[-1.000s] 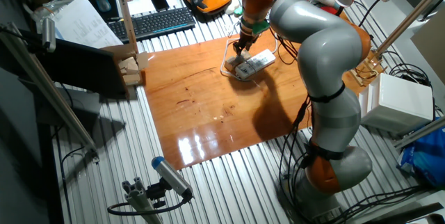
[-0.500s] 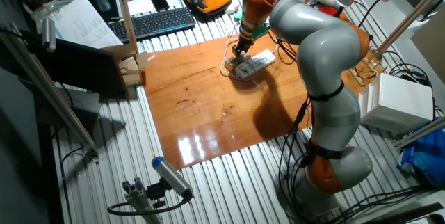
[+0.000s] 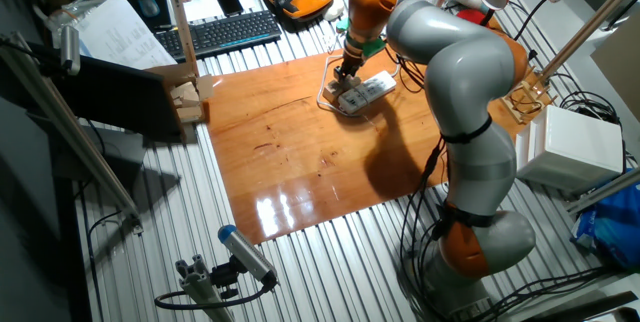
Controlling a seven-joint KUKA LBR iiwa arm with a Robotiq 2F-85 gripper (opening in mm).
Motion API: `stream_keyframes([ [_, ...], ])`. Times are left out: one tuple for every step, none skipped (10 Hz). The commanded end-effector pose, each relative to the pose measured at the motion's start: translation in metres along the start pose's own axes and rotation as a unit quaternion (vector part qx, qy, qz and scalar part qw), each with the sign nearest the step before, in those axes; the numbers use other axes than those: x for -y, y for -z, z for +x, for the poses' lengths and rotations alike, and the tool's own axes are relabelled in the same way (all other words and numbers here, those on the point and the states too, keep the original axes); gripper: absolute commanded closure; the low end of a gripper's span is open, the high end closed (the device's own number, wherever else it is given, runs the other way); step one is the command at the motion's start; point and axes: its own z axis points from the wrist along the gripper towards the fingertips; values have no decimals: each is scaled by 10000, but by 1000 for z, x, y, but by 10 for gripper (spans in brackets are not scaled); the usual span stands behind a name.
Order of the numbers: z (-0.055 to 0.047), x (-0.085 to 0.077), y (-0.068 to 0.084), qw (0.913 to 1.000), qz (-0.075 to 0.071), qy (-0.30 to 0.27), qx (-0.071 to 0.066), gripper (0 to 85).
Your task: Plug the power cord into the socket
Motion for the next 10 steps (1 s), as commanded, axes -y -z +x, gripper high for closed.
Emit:
stream_keyframes([
  [1, 0, -3, 10000, -24, 6, 10, 340],
  [1, 0, -5, 10000, -63, 13, 16, 340],
  [1, 0, -5, 10000, -65, 13, 9, 340],
  [1, 0, -6, 10000, -57, 12, 31, 340],
  [1, -1, -6, 10000, -62, 12, 41, 340],
  [0, -2, -6, 10000, -79, 12, 39, 340],
  [0, -3, -7, 10000, -76, 12, 46, 510],
  [1, -3, -8, 10000, -74, 20, 53, 510],
  [1, -3, -8, 10000, -71, 19, 60, 510],
  [1, -3, -9, 10000, -61, 27, 65, 510],
])
